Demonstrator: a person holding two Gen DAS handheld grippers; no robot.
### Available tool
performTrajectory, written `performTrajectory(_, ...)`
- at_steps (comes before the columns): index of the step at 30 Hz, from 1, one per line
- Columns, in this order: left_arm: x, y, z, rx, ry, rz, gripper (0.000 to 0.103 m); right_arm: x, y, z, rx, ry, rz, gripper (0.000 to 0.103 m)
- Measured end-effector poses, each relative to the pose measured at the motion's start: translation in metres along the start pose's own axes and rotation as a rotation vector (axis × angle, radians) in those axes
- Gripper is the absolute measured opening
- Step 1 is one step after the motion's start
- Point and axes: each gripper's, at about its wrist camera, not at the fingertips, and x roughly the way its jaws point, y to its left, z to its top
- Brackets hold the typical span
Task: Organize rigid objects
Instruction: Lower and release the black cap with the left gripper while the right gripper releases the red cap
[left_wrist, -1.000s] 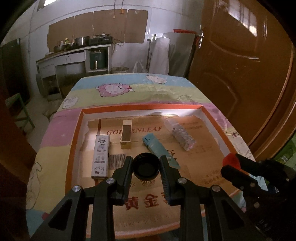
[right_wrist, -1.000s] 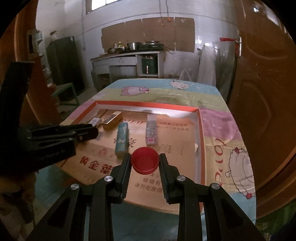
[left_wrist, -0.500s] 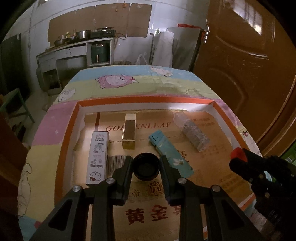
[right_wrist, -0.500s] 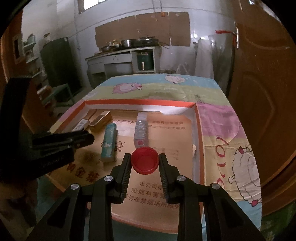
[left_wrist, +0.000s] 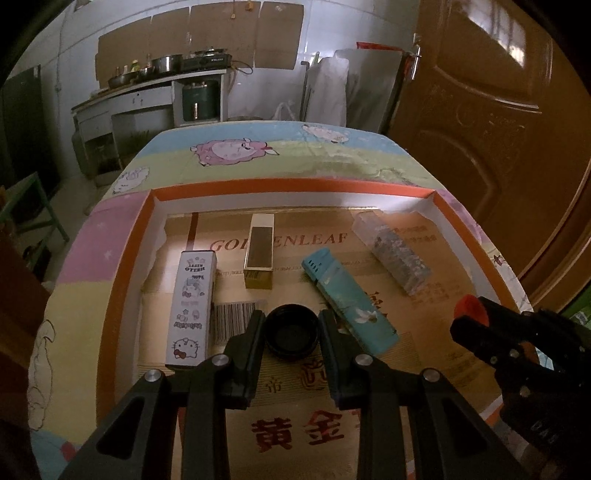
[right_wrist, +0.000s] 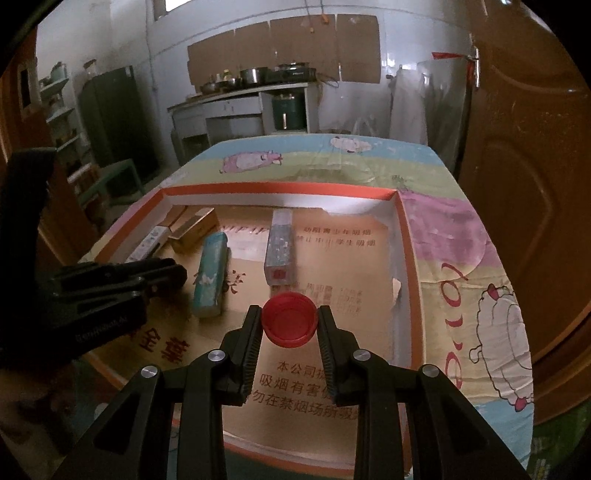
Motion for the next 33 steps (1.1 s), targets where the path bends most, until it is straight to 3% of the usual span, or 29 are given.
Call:
performTrajectory(14, 0.002, 0.002, 0.000, -0.003, -0.003, -0.006, 0.030, 0.016, 0.002, -0.006, -0.013, 0.055, -0.009, 0.031)
performTrajectory(23, 0.001, 0.002, 0.001, -0.001, -0.012, -0.016, 0.037, 0.016, 0.002, -0.005, -0.008, 0.054, -0.008, 0.037)
performTrajectory(33, -0.002, 0.000, 0.001, 0.000, -0.021, -0.016, 0.037, 0.011, 0.000, -0.006, 0.004, 0.036, -0.001, 0.039)
